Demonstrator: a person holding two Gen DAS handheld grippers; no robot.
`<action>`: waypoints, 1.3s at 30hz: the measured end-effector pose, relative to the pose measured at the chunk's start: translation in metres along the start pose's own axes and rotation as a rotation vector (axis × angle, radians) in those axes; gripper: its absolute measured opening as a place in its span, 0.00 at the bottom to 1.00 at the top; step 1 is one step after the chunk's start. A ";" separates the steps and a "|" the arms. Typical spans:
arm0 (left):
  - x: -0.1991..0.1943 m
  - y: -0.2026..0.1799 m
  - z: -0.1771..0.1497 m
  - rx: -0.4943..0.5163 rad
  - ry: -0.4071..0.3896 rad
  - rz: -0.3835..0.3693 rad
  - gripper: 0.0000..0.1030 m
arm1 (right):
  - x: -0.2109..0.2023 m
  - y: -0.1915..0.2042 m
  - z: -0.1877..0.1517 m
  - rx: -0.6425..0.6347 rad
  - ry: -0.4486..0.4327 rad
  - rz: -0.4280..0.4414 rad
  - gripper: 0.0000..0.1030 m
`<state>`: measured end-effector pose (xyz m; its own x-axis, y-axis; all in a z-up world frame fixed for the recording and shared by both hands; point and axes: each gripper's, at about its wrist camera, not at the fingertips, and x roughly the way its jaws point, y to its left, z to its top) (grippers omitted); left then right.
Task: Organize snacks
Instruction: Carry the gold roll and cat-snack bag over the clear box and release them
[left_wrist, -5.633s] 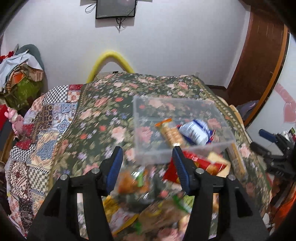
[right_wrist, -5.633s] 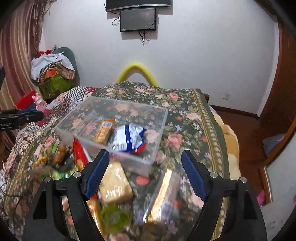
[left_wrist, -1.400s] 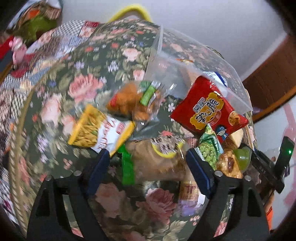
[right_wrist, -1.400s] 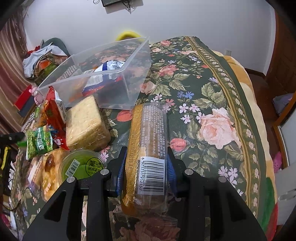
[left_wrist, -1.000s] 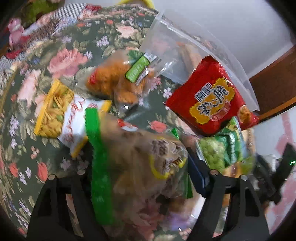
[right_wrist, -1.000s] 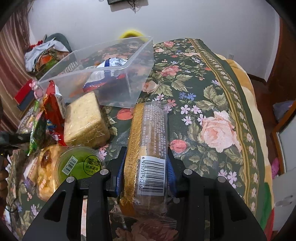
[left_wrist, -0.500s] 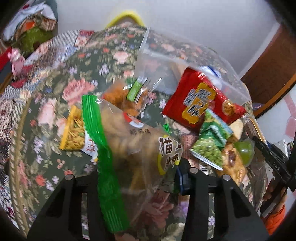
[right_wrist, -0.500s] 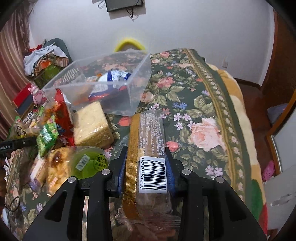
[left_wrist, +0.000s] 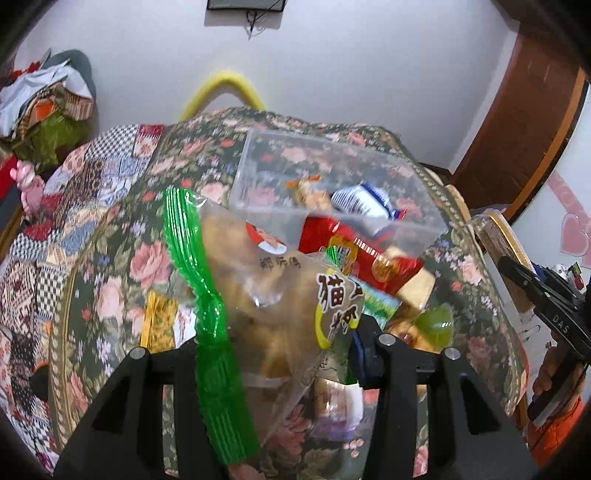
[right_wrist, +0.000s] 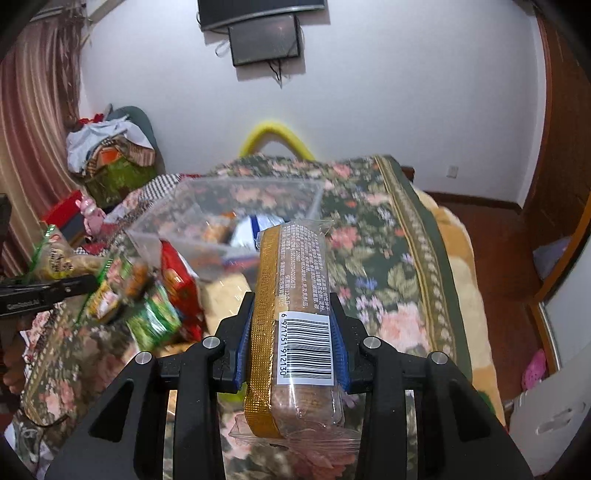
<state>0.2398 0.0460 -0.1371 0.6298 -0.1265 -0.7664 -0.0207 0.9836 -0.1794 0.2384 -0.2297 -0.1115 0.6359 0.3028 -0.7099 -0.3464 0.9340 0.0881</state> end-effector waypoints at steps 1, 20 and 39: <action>-0.001 -0.003 0.005 0.009 -0.007 -0.003 0.45 | 0.000 0.002 0.001 -0.002 -0.006 0.003 0.32; 0.045 -0.018 0.074 0.047 -0.005 -0.055 0.45 | 0.050 0.039 0.056 -0.025 -0.064 0.086 0.32; 0.130 0.013 0.115 0.004 0.085 0.003 0.45 | 0.143 0.058 0.073 -0.052 0.077 0.084 0.32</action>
<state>0.4107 0.0568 -0.1675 0.5614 -0.1336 -0.8167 -0.0198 0.9844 -0.1747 0.3599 -0.1185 -0.1570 0.5491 0.3618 -0.7534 -0.4323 0.8944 0.1144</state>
